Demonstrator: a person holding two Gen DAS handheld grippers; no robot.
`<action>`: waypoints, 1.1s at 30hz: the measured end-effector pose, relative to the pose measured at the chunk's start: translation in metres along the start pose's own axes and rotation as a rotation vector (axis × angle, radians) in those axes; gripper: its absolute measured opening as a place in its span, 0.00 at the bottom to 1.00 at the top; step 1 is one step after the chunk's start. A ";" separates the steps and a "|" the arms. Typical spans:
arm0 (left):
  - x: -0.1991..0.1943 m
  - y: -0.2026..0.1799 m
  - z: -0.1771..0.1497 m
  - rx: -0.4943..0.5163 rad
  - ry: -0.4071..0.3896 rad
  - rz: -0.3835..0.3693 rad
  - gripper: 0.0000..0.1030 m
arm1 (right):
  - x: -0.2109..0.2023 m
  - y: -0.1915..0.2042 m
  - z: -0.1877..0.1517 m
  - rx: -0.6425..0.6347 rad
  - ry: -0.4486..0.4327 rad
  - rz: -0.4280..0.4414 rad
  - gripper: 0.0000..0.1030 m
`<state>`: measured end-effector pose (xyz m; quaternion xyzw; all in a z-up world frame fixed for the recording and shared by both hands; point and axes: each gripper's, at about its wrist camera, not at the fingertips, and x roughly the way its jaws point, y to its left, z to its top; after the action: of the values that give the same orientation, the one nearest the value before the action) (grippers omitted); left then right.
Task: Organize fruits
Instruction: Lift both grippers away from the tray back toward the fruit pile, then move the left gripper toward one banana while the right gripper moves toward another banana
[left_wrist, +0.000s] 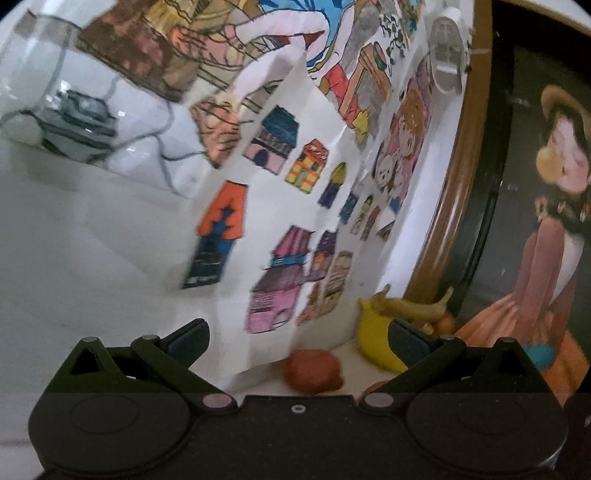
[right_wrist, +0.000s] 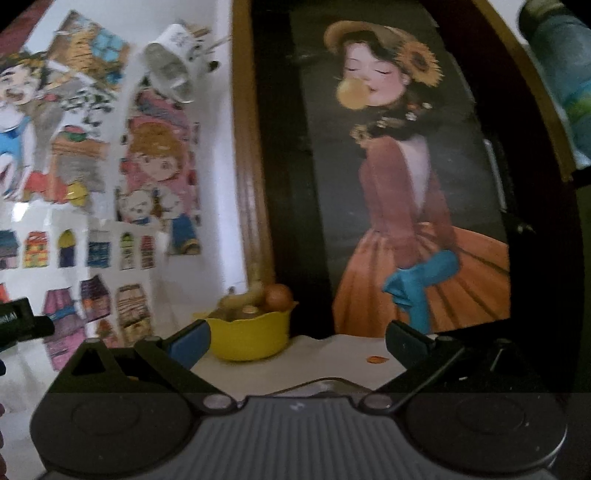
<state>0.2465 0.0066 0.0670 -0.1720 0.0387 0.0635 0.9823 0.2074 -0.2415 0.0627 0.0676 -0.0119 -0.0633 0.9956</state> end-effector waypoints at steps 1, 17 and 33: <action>-0.003 0.003 -0.001 0.024 0.008 0.007 0.99 | -0.001 0.004 -0.001 -0.011 0.001 0.016 1.00; -0.041 0.032 -0.012 0.225 0.163 0.019 0.99 | -0.009 0.065 -0.019 -0.178 0.161 0.328 1.00; -0.053 0.056 -0.017 0.335 0.322 0.002 0.99 | -0.021 0.095 -0.032 -0.219 0.444 0.415 1.00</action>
<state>0.1855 0.0475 0.0372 -0.0143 0.2050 0.0287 0.9782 0.1991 -0.1412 0.0432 -0.0316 0.1988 0.1563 0.9670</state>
